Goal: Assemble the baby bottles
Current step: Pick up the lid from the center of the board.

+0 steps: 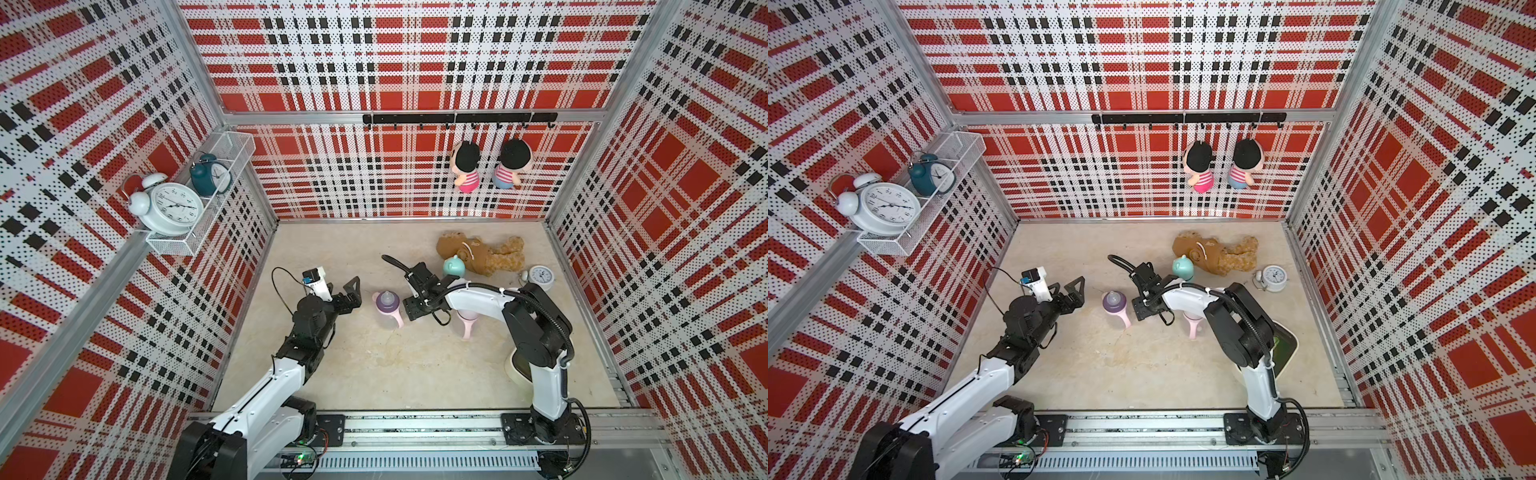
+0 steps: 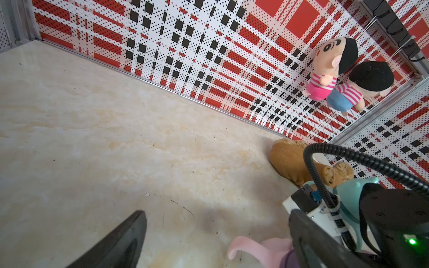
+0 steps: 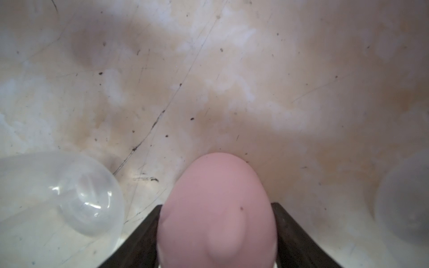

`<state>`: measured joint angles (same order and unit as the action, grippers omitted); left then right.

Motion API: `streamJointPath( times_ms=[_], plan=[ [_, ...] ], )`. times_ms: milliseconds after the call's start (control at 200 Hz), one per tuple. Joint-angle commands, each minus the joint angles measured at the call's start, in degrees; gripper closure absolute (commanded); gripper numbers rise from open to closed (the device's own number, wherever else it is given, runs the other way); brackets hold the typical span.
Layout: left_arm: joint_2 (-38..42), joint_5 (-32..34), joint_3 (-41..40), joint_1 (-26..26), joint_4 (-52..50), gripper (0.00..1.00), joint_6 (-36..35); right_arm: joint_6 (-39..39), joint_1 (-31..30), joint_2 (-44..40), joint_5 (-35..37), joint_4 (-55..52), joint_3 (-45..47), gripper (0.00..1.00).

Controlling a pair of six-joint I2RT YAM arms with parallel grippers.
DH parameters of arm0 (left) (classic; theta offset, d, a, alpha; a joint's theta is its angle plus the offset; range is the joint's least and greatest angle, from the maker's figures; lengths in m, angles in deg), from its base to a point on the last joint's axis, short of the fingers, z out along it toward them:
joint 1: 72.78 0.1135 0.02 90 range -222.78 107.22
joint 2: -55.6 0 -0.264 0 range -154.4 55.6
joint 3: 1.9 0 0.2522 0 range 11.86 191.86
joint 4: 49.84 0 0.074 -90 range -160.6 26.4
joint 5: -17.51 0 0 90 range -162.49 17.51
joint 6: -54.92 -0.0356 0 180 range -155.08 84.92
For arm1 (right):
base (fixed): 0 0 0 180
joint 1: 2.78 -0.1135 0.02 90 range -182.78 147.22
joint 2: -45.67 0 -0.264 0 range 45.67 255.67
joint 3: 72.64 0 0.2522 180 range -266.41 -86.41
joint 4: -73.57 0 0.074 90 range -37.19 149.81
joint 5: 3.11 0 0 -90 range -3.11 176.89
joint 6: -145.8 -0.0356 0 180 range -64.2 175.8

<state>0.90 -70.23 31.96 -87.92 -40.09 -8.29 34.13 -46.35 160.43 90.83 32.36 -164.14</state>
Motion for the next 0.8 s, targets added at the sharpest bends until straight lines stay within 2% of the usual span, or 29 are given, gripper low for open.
streamJointPath(
  times_ms=[0, 326, 591, 797],
  plan=[
    [0.03, -0.41, 0.29, 0.45, 0.4, 0.02, 0.02, 0.53, 0.33, -0.24, 1.8, 0.82, 0.3, 0.31],
    [-0.85, -0.28, 0.47, 0.5, 0.49, 0.02, -0.33, 3.14, 0.29, -10.87, 4.07, -6.25, -1.09, 0.3],
    [-1.99, -0.5, 0.47, 0.54, 0.97, 0.02, -0.15, 6.19, -0.84, -18.16, 0.47, -12.63, -6.16, 0.3],
    [-2.96, -0.94, 0.47, 0.52, 1.72, 0.02, -0.24, 7.75, -3.93, -19.68, -3.62, -15.57, -11.94, 0.29]
  ],
)
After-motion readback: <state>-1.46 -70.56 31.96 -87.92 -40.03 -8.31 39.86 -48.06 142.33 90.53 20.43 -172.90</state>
